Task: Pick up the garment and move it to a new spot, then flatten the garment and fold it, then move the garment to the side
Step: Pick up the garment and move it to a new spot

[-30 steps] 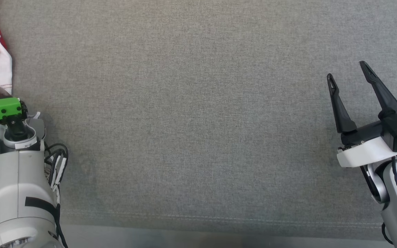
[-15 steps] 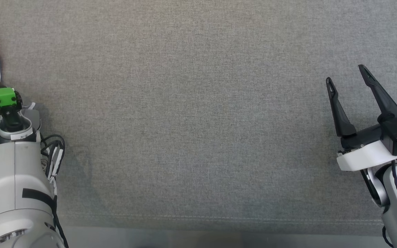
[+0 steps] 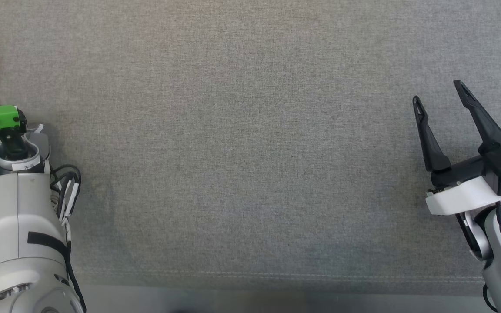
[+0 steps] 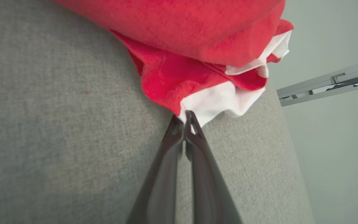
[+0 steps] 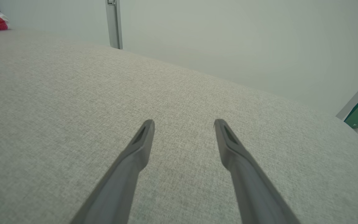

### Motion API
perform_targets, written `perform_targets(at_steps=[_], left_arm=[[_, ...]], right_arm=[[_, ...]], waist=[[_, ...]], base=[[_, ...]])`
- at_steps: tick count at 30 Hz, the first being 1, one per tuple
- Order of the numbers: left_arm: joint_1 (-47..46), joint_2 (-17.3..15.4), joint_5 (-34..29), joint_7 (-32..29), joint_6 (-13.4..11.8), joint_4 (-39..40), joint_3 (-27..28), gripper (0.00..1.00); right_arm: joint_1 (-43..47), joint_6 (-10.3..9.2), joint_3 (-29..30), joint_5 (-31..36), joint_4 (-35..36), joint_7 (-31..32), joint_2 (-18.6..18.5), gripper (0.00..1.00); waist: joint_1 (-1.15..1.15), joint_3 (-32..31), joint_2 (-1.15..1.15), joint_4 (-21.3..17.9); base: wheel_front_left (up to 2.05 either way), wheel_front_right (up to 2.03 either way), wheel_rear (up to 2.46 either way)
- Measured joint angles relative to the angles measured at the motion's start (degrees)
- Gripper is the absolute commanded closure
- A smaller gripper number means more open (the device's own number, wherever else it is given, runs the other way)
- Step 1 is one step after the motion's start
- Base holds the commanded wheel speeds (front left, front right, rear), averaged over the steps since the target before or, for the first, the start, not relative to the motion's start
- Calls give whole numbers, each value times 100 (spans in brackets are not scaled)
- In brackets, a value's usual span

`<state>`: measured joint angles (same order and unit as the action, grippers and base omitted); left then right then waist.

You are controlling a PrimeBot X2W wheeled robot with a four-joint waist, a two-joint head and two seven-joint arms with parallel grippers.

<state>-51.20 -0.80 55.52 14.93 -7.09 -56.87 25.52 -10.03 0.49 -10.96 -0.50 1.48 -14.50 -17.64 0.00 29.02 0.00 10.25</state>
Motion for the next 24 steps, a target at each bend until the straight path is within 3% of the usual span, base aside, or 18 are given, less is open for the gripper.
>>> perform_targets(at_steps=[6,12,18,24], left_arm=[[-99,18,-27,0,240,89,5,100],[-101,20,-16,-1,749,121,-243,100],[-111,22,158,-24,1341,-174,-991,100],[-126,18,499,-253,1416,-319,-2040,100]], right_arm=[[0,-9,45,-8,-14,0,0,0],[0,-18,30,-23,-101,0,48,0],[0,-9,-89,-67,-263,0,172,0],[-4,18,-297,-225,-515,-1,439,0]], waist=[[0,-17,0,40],[0,-128,0,119],[0,-312,0,188],[0,-612,0,186]], base=[[0,0,0],[0,0,0],[0,0,0],[0,0,0]])
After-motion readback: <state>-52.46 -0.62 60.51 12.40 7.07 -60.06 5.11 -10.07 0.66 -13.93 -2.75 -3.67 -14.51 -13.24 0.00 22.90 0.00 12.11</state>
